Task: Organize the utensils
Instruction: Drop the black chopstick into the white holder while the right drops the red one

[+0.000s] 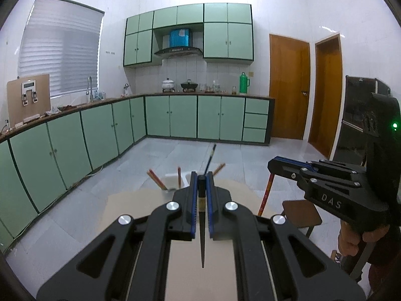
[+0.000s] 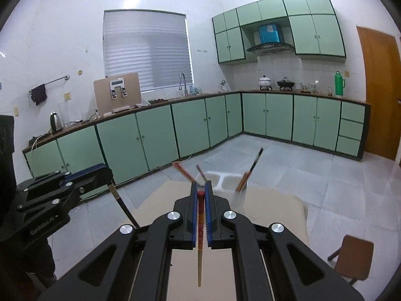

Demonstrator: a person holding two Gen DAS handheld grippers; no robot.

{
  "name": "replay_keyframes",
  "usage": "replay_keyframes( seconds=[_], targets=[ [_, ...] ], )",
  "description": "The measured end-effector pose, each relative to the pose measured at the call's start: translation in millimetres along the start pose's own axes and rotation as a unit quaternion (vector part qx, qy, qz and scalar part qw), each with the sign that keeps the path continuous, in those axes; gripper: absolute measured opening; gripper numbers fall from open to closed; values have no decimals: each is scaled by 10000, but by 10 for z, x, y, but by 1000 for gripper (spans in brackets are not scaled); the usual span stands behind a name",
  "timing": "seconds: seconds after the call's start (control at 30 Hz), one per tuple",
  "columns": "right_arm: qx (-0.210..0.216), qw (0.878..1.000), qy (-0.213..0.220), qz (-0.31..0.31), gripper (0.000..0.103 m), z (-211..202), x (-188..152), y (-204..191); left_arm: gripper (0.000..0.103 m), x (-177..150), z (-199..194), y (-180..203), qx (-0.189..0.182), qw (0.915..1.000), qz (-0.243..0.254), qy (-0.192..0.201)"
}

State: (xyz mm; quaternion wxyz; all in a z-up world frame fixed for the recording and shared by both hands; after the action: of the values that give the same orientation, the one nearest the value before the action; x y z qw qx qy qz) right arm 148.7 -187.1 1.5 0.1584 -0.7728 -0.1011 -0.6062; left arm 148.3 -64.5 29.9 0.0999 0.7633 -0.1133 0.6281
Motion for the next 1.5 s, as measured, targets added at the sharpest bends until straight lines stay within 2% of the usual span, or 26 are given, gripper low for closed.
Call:
replay_keyframes(
  seconds=[0.33, 0.5, 0.7, 0.9, 1.13, 1.5],
  targets=[
    [3, 9990, 435, -99, 5, 457, 744, 129, 6, 642, 431, -224, 104, 9984, 91, 554],
    [-203, 9972, 690, -184, 5, 755, 1091, 230, 6, 925, 783, -317, 188, 9969, 138, 745],
    [-413, 9959, 779, -180, 5, 1139, 1261, 386, 5, 1089, 1278, -435, 285, 9960, 102, 839],
    [-615, 9959, 653, -149, 5, 1625, 1167, 554, 5, 999, 1766, -540, 398, 9961, 89, 788],
    [-687, 9969, 383, -1, 5, 2014, 853, 705, 5, 669, 2302, -694, 338, 9984, -159, 421],
    [-678, 9977, -44, -7, 5, 2315, 346, 784, 6, 166, 2691, -960, 321, 9990, -284, -88]
  ],
)
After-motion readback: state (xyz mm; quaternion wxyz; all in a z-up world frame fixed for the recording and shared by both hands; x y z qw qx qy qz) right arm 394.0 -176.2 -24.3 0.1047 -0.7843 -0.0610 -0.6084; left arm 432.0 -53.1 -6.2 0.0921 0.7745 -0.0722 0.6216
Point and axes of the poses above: each gripper's, at about its wrist camera, not at the fingertips, and z roughly the way its jaws point, y to its right, x to its top, the point moved 7 cm from there along z, roughly the way its jaws point, and after that the axes turned 8 degrees about y, right-handed, at the moved point
